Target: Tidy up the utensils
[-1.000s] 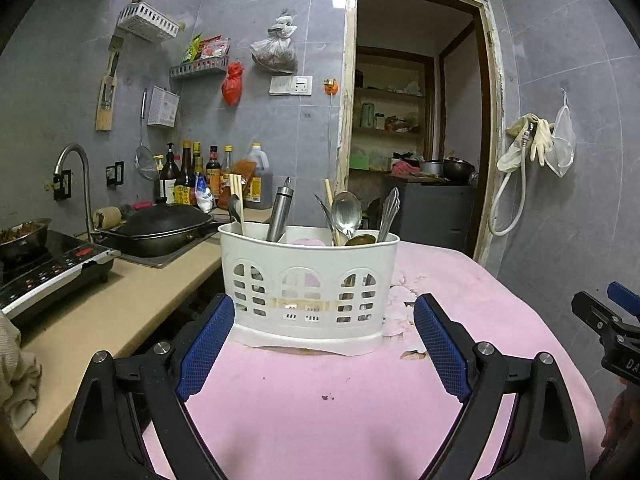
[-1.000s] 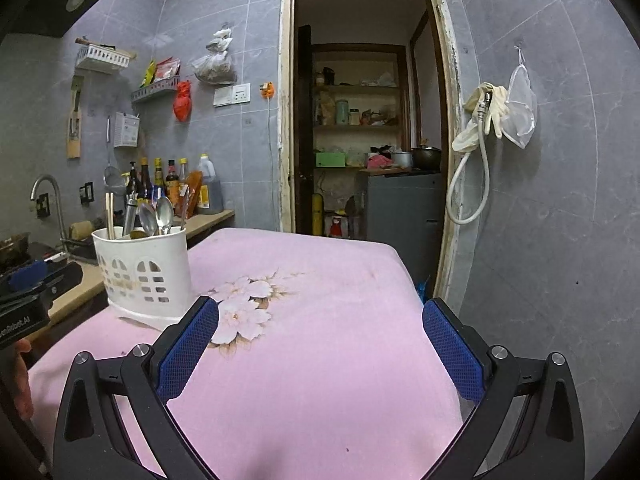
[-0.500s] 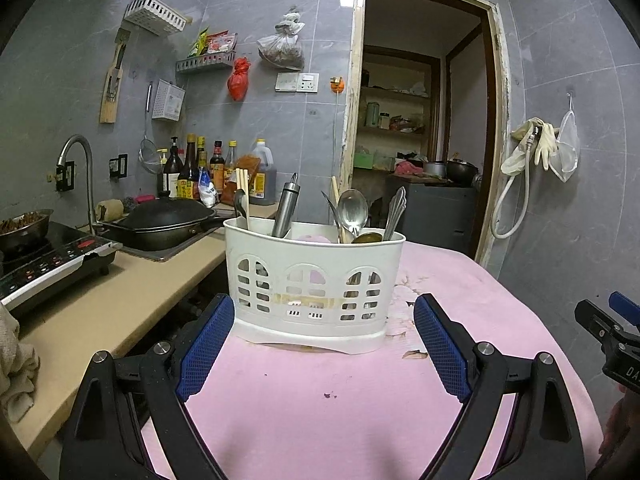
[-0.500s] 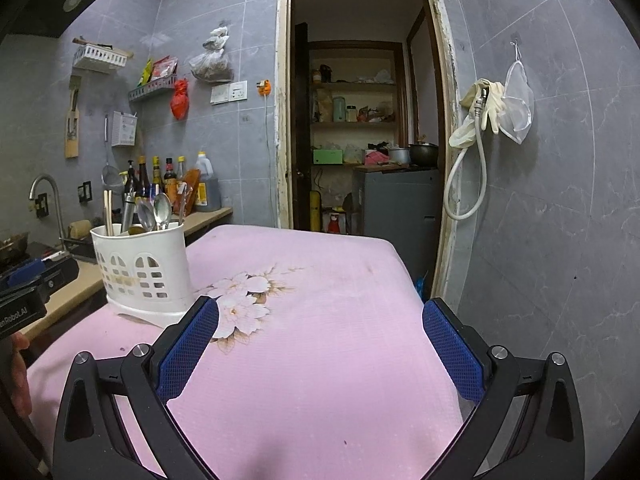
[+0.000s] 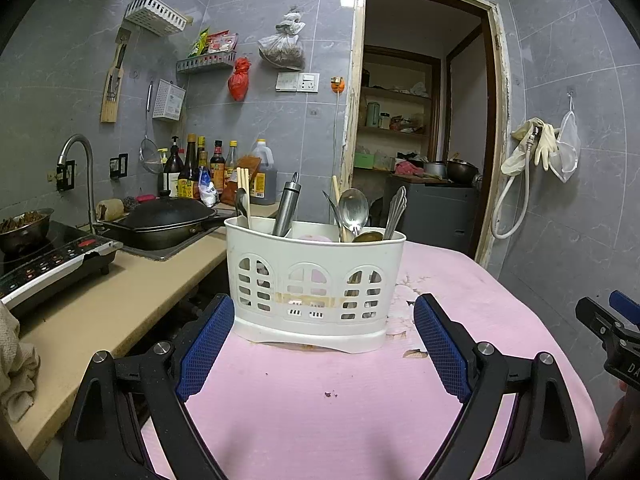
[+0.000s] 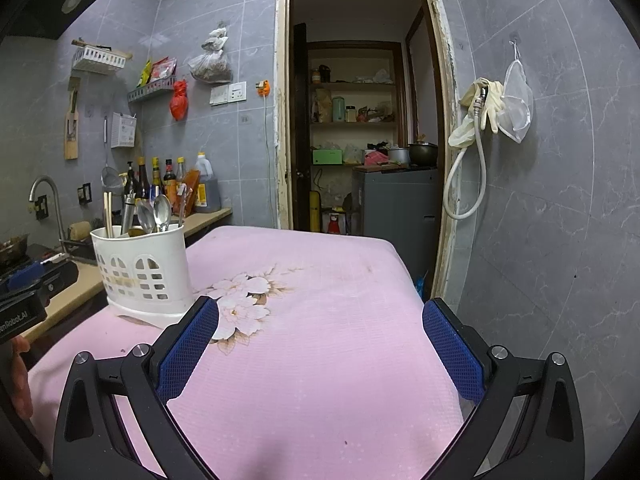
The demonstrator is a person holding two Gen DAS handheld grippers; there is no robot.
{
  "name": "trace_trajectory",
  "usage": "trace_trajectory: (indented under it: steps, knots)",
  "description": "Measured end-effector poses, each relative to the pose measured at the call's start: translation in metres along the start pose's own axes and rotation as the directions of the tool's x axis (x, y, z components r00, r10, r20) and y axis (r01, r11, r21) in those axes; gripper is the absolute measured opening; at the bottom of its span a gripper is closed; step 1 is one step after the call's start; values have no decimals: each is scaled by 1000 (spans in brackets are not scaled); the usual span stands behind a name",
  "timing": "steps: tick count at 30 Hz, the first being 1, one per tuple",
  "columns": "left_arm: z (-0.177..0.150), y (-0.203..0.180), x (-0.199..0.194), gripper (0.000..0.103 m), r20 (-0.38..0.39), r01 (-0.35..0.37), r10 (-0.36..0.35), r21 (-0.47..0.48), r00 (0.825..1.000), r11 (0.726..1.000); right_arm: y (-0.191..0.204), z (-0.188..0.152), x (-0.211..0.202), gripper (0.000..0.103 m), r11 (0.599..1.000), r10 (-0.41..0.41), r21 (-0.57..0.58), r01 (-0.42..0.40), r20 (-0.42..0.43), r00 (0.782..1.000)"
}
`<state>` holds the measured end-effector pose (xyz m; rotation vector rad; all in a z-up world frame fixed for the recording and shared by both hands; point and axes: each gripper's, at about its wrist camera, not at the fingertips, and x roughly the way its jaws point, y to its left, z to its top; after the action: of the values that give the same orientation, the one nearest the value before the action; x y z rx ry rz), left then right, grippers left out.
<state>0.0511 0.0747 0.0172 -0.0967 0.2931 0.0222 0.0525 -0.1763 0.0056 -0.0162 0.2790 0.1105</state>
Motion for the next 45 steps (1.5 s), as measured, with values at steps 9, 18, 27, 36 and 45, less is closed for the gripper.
trace_trajectory:
  steps: [9,18,27,36,45]
  knots:
    - [-1,1,0,88,-2,0,0,-3,1000,1000,0,0,0,103,1000,1,0,-1,-1,1000]
    - [-2,3,0,88,-3,0,0,-4,1000,1000,1,0,0,103,1000,1,1,-1,-2,1000]
    - [-2,3,0,88,-4,3,-3,-6,1000,1000,1,0,0,103,1000,0,1,0,-1,1000]
    - [-5,3,1,88,-8,2,-2,-8,1000,1000,1,0,0,103,1000,0,2,0,-2,1000]
    - [-5,3,1,88,-8,2,-2,-7,1000,1000,2,0,0,103,1000,1,2,-1,-2,1000]
